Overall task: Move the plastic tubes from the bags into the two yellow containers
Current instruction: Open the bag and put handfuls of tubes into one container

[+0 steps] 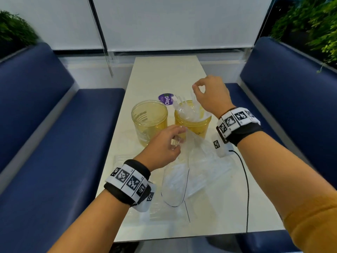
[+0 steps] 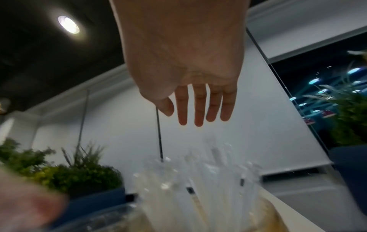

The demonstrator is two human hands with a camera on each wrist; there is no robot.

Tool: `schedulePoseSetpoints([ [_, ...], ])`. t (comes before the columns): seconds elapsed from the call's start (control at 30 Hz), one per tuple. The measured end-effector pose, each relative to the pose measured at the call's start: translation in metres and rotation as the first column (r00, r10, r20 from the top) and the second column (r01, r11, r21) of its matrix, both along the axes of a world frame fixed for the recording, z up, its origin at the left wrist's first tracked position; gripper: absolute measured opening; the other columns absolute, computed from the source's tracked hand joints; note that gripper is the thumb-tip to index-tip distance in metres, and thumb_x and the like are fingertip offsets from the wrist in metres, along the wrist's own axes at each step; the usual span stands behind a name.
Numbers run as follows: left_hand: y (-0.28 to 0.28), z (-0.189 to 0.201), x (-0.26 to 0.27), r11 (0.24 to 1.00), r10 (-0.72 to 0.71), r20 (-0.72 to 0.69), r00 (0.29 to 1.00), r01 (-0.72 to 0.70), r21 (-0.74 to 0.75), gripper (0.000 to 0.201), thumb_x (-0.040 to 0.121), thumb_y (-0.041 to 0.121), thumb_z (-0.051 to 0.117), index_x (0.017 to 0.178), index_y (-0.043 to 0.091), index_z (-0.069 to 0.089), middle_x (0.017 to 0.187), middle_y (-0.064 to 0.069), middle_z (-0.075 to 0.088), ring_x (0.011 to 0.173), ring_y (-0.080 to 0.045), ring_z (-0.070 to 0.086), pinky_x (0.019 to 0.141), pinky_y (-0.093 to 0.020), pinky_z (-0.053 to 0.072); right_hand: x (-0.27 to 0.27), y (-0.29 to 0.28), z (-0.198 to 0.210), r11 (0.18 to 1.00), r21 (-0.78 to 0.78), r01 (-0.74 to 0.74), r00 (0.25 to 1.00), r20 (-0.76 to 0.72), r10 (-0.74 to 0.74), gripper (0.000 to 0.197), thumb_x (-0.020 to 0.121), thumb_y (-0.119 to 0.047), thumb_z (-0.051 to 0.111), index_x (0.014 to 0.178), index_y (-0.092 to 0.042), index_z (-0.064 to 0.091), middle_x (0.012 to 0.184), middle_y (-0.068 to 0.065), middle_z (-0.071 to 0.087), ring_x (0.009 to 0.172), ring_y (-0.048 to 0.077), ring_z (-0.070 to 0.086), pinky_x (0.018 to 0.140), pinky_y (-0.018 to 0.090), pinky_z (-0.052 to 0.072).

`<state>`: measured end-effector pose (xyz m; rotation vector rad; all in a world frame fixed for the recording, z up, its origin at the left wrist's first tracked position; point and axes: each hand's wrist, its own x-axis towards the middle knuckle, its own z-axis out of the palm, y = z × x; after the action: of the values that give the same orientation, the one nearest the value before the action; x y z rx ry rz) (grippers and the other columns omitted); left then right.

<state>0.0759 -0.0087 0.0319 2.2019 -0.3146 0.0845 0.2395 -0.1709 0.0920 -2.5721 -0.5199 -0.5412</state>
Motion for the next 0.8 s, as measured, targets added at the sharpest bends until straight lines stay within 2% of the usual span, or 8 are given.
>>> schedulePoseSetpoints([
  [0.17, -0.009, 0.017, 0.009, 0.916, -0.061, 0.181, 0.982, -0.017, 0.401, 0.072, 0.082, -0.003, 0.063, 0.146, 0.027, 0.051, 0.146, 0.015, 0.054, 0.081, -0.007, 0.054, 0.066, -0.025, 0.048, -0.086, 0.0, 0.011, 0.967, 0.232, -0.106, 0.991, 0.109, 0.082, 0.03, 0.092, -0.028, 0.057, 0.063, -0.021, 0.057, 0.054, -0.009, 0.054, 0.049, 0.008, 0.047, 0.052, 0.021, 0.039],
  [0.27, -0.013, 0.018, 0.016, 0.956, -0.079, 0.22, 0.972, 0.011, 0.292, 0.053, 0.08, -0.014, 0.058, 0.124, 0.015, 0.064, 0.116, 0.009, 0.064, 0.077, -0.008, 0.05, 0.064, -0.017, 0.042, -0.128, -0.001, 0.005, 0.969, 0.209, -0.133, 0.987, -0.063, 0.149, 0.031, 0.088, -0.021, 0.058, 0.058, -0.015, 0.061, 0.05, -0.006, 0.053, 0.047, 0.009, 0.048, 0.05, 0.021, 0.039],
  [0.33, -0.013, 0.014, 0.019, 0.961, -0.11, 0.222, 0.969, 0.046, 0.274, 0.058, 0.076, -0.017, 0.058, 0.123, 0.015, 0.068, 0.129, 0.007, 0.063, 0.083, -0.006, 0.052, 0.072, -0.013, 0.043, -0.143, -0.008, -0.003, 0.968, 0.224, -0.111, 0.971, -0.182, 0.154, 0.029, 0.089, -0.018, 0.056, 0.062, -0.011, 0.064, 0.053, 0.001, 0.058, 0.049, 0.011, 0.055, 0.05, 0.022, 0.04],
  [0.4, -0.014, 0.011, 0.021, 0.97, -0.076, 0.213, 0.974, 0.023, 0.241, 0.059, 0.076, -0.016, 0.062, 0.124, 0.017, 0.071, 0.136, 0.001, 0.063, 0.084, -0.01, 0.059, 0.08, -0.023, 0.05, -0.152, -0.014, -0.01, 0.951, 0.296, -0.09, 0.951, -0.257, 0.17, 0.029, 0.089, -0.016, 0.055, 0.062, -0.007, 0.063, 0.059, 0.011, 0.064, 0.057, 0.021, 0.067, 0.051, 0.033, 0.05],
  [0.47, -0.018, 0.012, 0.02, 0.983, -0.024, 0.242, 0.97, -0.021, 0.183, 0.047, 0.082, -0.011, 0.066, 0.123, 0.01, 0.072, 0.136, -0.002, 0.065, 0.095, -0.015, 0.065, 0.095, -0.023, 0.049, -0.16, -0.015, -0.018, 0.97, 0.216, -0.115, 0.916, -0.354, 0.188, 0.025, 0.089, -0.01, 0.051, 0.072, -0.001, 0.067, 0.074, 0.018, 0.069, 0.067, 0.027, 0.069, 0.062, 0.041, 0.055],
  [0.53, -0.024, 0.015, 0.019, 0.988, -0.027, 0.274, 0.961, -0.017, 0.154, 0.042, 0.086, -0.009, 0.064, 0.124, 0.007, 0.071, 0.137, -0.002, 0.065, 0.116, -0.017, 0.064, 0.103, -0.016, 0.04, -0.167, -0.01, -0.029, 0.98, -0.017, -0.197, 0.85, -0.5, 0.162, 0.026, 0.091, -0.002, 0.049, 0.102, 0.0, 0.073, 0.107, 0.018, 0.071, 0.09, 0.026, 0.067, 0.08, 0.033, 0.054],
  [0.63, -0.029, 0.019, 0.017, 0.987, -0.058, 0.296, 0.953, 0.011, 0.161, 0.042, 0.088, -0.009, 0.062, 0.126, 0.008, 0.07, 0.138, -0.001, 0.065, 0.121, -0.015, 0.061, 0.103, -0.008, 0.037, -0.174, -0.006, -0.055, 0.869, -0.346, -0.353, 0.795, -0.601, 0.083, 0.049, 0.091, 0.0, 0.053, 0.14, -0.007, 0.048, 0.138, 0.012, 0.049, 0.125, 0.032, 0.051, 0.101, 0.038, 0.048],
  [0.8, -0.028, 0.016, 0.016, 0.988, -0.087, 0.311, 0.946, 0.041, 0.15, 0.042, 0.089, -0.008, 0.063, 0.126, 0.011, 0.071, 0.137, 0.002, 0.065, 0.104, -0.003, 0.058, 0.093, 0.002, 0.035, -0.17, -0.009, -0.087, 0.719, -0.557, -0.415, 0.828, -0.559, 0.044, 0.068, 0.089, -0.001, 0.056, 0.149, -0.019, 0.031, 0.131, 0.008, 0.048, 0.113, 0.032, 0.053, 0.076, 0.035, 0.044],
])
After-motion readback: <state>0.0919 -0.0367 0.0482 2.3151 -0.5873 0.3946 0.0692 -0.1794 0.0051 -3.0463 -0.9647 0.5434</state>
